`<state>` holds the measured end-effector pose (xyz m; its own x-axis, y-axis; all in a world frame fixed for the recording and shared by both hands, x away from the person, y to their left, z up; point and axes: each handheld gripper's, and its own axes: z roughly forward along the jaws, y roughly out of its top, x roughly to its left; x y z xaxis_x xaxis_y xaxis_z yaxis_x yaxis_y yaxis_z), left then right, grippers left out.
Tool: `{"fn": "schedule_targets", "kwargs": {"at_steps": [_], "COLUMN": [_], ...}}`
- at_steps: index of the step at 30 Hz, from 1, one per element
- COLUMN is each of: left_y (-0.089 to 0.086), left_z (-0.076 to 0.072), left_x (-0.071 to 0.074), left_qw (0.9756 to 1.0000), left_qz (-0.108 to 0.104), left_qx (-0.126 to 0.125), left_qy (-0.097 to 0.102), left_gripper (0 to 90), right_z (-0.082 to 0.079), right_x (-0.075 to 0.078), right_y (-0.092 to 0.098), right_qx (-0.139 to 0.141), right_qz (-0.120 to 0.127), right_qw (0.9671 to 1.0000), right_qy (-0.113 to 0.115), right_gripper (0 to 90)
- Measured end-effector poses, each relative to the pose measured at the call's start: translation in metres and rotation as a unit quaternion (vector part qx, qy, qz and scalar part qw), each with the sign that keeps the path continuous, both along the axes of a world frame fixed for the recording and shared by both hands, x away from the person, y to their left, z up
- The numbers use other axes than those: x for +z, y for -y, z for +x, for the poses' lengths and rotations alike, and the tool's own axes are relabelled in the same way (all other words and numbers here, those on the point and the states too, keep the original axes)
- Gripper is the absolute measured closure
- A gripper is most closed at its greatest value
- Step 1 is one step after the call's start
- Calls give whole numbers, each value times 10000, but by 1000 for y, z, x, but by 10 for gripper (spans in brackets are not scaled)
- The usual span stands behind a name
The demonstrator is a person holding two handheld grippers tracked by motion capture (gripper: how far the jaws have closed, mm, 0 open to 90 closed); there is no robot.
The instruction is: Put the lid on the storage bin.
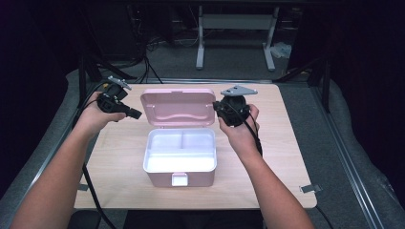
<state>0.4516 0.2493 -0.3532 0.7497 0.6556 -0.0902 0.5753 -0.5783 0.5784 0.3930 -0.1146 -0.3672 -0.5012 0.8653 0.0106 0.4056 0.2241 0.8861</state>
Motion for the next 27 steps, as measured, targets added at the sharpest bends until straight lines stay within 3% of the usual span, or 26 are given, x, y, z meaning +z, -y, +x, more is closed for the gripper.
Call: {"fn": "schedule_targets", "kwargs": {"at_steps": [13, 16, 27], "left_y": [17, 19, 18], "left_z": [16, 16, 8], "left_x": [28, 34, 48], "left_qw": [9996, 9994, 9989], "left_qz": [-15, 86, 63], "left_qx": [-172, -180, -237], "left_qy": [228, 301, 403], "left_gripper": [900, 900, 900], "right_z": [-3, -3, -7], "right_x": [0, 0, -1], "right_y": [1, 2, 5], "right_qx": [70, 101, 165], "right_qz": [-32, -53, -3], "right_qw": [10000, 9999, 9999], "right_qy": [24, 3, -26], "right_gripper": [867, 863, 861]}}
